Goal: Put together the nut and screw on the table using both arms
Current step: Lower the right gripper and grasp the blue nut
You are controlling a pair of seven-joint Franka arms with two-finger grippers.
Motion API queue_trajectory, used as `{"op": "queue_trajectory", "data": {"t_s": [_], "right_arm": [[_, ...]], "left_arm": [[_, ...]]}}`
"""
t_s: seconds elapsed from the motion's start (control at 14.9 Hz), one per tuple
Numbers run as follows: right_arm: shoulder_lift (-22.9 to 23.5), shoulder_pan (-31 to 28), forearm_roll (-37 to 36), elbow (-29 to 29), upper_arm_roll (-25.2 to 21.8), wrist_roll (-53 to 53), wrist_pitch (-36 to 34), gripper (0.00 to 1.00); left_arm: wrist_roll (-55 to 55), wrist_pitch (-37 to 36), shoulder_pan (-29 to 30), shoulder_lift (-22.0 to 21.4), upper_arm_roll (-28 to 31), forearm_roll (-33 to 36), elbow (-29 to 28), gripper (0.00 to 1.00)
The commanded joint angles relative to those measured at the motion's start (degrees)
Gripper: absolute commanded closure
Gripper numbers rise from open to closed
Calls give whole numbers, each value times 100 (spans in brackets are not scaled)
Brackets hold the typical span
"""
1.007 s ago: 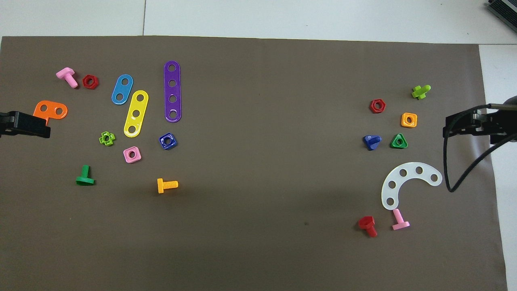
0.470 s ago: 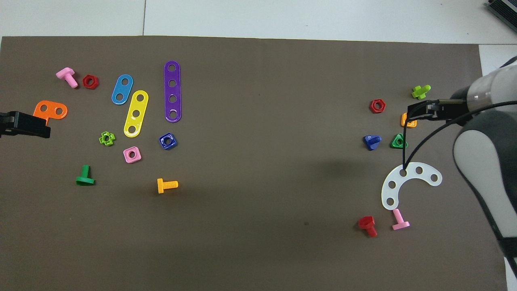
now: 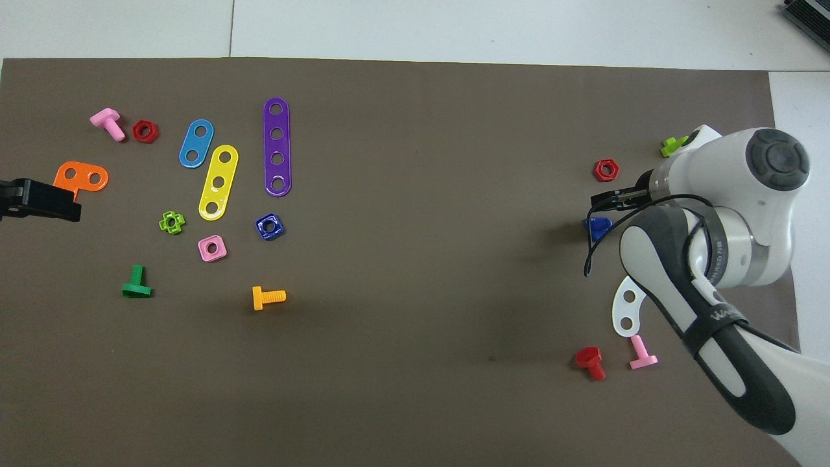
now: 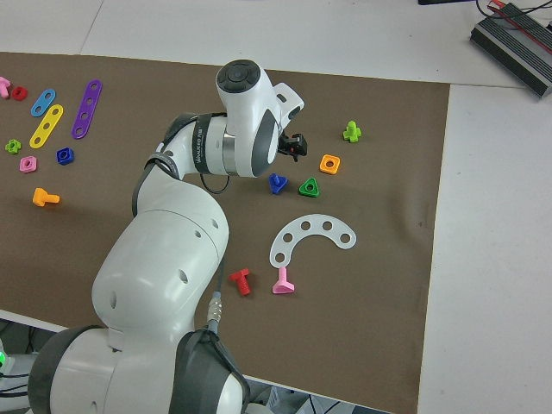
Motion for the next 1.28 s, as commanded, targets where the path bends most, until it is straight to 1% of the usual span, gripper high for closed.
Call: {"op": "queue_trajectory", "data": {"t_s": [0.0, 0.07, 0.27, 0.34, 0.4, 0.74, 0.87, 0.94, 1.01, 1.07, 1.21], "right_arm": [[-57, 81, 139, -277, -14, -376, 205, 1], [-48, 81, 139, -364, -14, -543, 258, 4], [22, 11, 279, -593, -14, -912, 662, 26], [40, 11, 358, -584, -14, -966, 671, 33], [66, 11, 481, -584, -14, -1010, 680, 38], [180, 19, 526, -593, -14, -1203, 759, 41], [180, 19, 526, -602, -14, -1238, 759, 46], [180, 19, 526, -593, -14, -1265, 759, 51], [180, 19, 526, -593, -14, -1282, 750, 57], [180, 19, 526, -593, -14, -1291, 733, 68], [180, 19, 526, -550, -14, -1248, 680, 100]], "left_arm": [[49, 81, 54, -171, -7, -56, -199, 0], [40, 81, 54, -171, -7, -48, -199, 0], [40, 81, 54, -171, -7, -48, -199, 0], [40, 81, 45, -171, -7, -56, -207, 0], [40, 81, 54, -171, -7, -48, -207, 0], [49, 81, 54, -171, -7, -57, -199, 0], [49, 81, 54, -171, -7, -48, -207, 0], [49, 81, 54, -171, -7, -48, -207, 0], [40, 81, 54, -171, -7, -48, -207, 0], [40, 81, 54, -171, -7, -48, -199, 0], [40, 81, 54, -171, -7, -48, -207, 0]]}}
